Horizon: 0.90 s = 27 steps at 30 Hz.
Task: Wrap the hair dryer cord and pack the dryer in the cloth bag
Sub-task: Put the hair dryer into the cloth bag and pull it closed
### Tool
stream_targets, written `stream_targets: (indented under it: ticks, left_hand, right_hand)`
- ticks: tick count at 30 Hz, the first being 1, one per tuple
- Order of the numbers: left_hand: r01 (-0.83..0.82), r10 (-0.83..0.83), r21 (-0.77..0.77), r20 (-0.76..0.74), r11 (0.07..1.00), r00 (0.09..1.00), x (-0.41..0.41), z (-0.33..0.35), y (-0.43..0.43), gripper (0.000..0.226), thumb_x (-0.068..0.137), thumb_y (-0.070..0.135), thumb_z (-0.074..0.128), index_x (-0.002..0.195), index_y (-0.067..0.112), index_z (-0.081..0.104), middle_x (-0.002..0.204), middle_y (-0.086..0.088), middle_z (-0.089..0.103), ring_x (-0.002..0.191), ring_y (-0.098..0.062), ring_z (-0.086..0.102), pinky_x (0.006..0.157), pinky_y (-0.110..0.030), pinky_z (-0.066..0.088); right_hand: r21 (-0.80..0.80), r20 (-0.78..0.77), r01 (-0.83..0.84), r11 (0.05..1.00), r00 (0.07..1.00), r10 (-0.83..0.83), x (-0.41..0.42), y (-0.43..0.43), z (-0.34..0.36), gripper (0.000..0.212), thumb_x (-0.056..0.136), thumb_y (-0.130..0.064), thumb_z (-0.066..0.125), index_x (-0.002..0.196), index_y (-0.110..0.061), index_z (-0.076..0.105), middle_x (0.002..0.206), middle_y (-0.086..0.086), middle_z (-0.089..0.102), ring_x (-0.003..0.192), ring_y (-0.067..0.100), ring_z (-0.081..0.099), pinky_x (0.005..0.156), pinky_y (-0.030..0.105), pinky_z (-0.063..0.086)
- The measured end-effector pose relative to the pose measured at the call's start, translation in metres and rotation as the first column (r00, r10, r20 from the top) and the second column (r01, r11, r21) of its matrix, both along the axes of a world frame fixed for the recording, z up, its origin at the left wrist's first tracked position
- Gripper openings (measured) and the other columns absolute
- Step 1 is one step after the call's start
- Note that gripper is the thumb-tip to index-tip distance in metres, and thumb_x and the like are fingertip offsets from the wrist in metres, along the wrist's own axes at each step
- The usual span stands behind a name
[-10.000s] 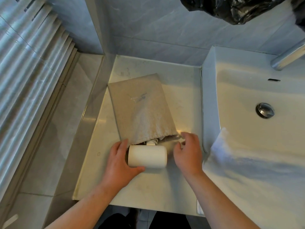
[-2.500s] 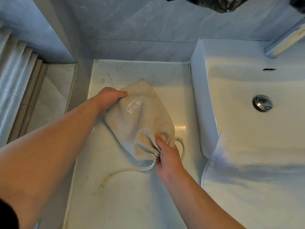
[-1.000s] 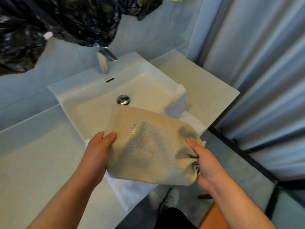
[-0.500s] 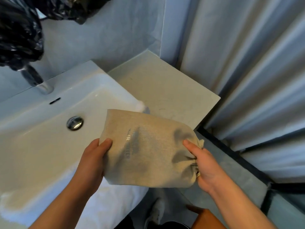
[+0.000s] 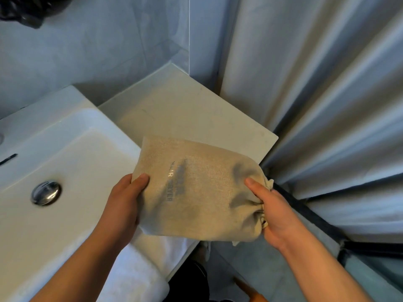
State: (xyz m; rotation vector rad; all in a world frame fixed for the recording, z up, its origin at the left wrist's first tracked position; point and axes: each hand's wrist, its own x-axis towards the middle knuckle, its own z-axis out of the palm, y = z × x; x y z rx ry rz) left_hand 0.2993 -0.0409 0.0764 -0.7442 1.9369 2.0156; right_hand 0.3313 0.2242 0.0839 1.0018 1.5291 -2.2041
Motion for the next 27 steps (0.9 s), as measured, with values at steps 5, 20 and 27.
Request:
stream_targets:
  ticks: [5,20,27]
  left_hand:
    - [-0.049,0.049,0.08,-0.002,0.996,0.999,-0.051,-0.014,0.015,0.045,0.072,0.047,0.064,0.095,0.008,0.064,0.096,-0.015,0.069,0.088,-0.032,0.064,0.081,-0.048,0.047]
    - [-0.213,0.21,0.133,0.032,0.968,0.977,-0.166,-0.027,0.025,0.018,0.095,0.033,0.054,0.1,0.02,0.065,0.102,-0.007,0.072,0.094,-0.028,0.067,0.085,-0.047,0.051]
    - [-0.344,0.341,0.124,0.044,0.931,0.939,-0.192,-0.033,0.031,0.018,0.094,0.032,0.057,0.091,0.017,0.064,0.086,-0.005,0.072,0.081,-0.025,0.067,0.076,-0.042,0.051]
  right_hand:
    - [0.005,-0.003,-0.032,0.999,0.999,0.032,-0.064,0.017,-0.003,0.049,0.067,-0.031,0.072,0.111,-0.011,0.066,0.096,0.012,0.077,0.085,0.025,0.074,0.068,0.034,0.057]
    - [0.076,0.026,-0.227,0.971,0.974,0.225,-0.22,0.023,-0.002,0.05,0.067,-0.034,0.071,0.113,-0.014,0.068,0.103,0.011,0.076,0.093,0.026,0.073,0.077,0.037,0.055]
    - [0.028,0.058,-0.331,0.943,0.942,0.33,-0.28,0.024,-0.014,0.048,0.069,-0.034,0.071,0.112,-0.013,0.067,0.102,0.01,0.076,0.093,0.025,0.073,0.083,0.039,0.053]
